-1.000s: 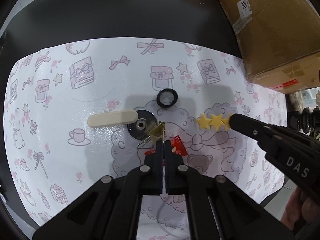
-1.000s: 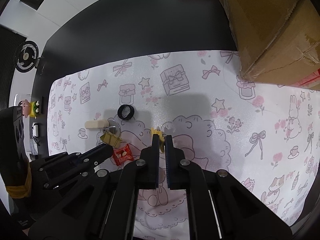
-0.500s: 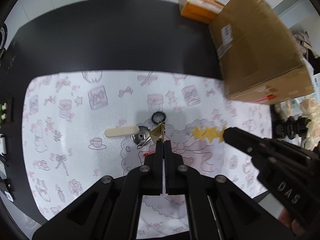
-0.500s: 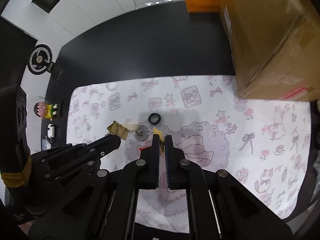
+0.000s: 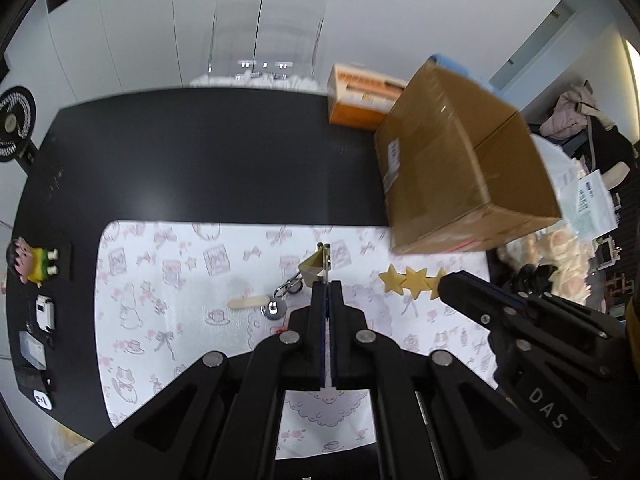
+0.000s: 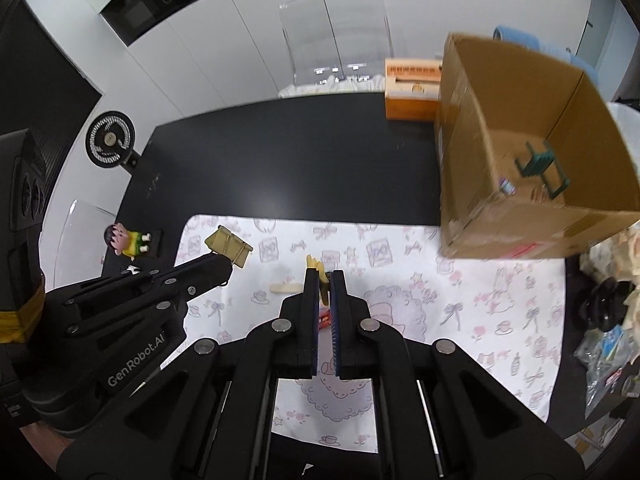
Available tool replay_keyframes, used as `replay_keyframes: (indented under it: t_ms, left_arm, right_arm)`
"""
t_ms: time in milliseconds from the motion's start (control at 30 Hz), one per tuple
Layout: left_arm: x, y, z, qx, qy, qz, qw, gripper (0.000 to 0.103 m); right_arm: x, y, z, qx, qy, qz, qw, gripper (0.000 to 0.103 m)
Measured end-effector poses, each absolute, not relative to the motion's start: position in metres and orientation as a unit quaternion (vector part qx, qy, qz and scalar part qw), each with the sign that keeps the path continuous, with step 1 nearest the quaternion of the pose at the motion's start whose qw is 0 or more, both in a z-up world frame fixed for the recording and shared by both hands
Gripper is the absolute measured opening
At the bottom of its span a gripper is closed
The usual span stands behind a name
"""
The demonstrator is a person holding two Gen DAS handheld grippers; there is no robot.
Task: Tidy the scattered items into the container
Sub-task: 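Carry the star strip in the right tool and clip in the left tool over the box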
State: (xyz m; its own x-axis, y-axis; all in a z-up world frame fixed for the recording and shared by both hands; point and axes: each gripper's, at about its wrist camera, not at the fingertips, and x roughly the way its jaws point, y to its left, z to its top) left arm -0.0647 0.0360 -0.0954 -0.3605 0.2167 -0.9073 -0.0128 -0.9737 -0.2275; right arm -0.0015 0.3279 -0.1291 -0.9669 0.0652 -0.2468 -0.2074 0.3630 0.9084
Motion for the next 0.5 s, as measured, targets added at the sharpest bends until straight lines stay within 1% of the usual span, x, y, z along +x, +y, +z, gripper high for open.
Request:
replay_keyframes:
  t_ms: [233, 500]
  left_arm:
    - [-0.064, 0.036, -0.069, -0.545, -0.092, 0.830, 0.068, 0.001]
    - [-0.069, 0.035, -0.071, -0.542, -0.094, 0.832, 0.065, 0.001]
  right_arm:
    - [0.016, 0.337, -0.116, -0.032, 0.811, 0.567, 0.138, 0.005]
    - [0.017, 0.337, -0.112, -0.027, 0.821, 0.551, 0.148, 0.005]
